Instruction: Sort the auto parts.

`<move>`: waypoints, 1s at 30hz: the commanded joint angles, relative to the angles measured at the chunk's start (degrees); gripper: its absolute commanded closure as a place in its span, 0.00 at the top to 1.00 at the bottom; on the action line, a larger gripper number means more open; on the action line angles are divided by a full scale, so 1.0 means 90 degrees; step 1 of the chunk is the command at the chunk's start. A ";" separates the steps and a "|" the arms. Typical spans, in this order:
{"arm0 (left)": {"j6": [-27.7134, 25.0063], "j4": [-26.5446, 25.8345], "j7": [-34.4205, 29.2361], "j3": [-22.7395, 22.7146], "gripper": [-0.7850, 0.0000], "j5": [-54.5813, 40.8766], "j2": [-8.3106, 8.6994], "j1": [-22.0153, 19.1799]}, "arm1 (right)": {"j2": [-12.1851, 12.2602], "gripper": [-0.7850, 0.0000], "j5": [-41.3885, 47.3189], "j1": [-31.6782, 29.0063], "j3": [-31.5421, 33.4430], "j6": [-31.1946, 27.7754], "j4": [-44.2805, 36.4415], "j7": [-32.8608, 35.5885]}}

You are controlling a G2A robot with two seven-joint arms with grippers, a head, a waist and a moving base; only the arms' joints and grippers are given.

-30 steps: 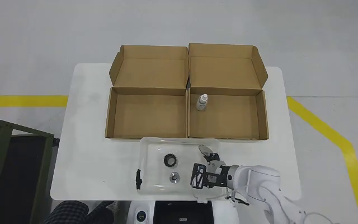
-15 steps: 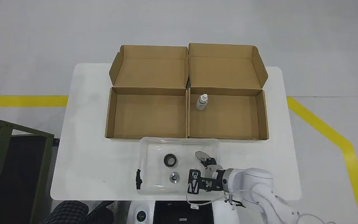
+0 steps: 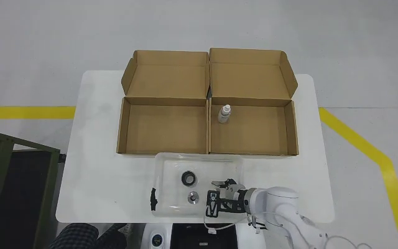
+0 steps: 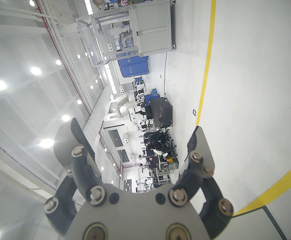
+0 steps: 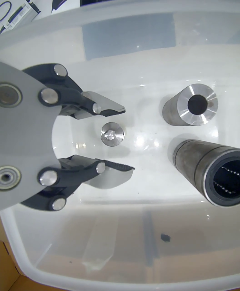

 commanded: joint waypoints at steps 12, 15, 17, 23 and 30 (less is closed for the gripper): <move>0.0000 0.0000 0.0000 0.0000 1.00 0.0000 0.0000 0.0000 | 0.0047 0.00 0.0095 -0.0035 0.0035 0.0019 -0.0324 0.0014; 0.0000 0.0000 0.0000 0.0000 1.00 0.0000 0.0000 0.0000 | 0.0073 0.00 0.0137 -0.0099 0.0121 -0.0006 -0.0433 -0.0044; 0.0000 0.0000 0.0000 0.0000 1.00 0.0000 0.0000 0.0000 | 0.0094 0.00 0.0195 -0.0155 0.0201 -0.0027 -0.0529 -0.0119; 0.0000 0.0000 0.0000 0.0000 1.00 0.0000 0.0000 0.0000 | 0.0159 0.00 0.0502 -0.0337 0.0575 0.0011 -0.0813 -0.0585; 0.0000 0.0000 0.0000 0.0000 1.00 0.0000 0.0000 0.0000 | 0.0226 0.00 0.1060 -0.0567 0.1093 0.0053 -0.0897 -0.1535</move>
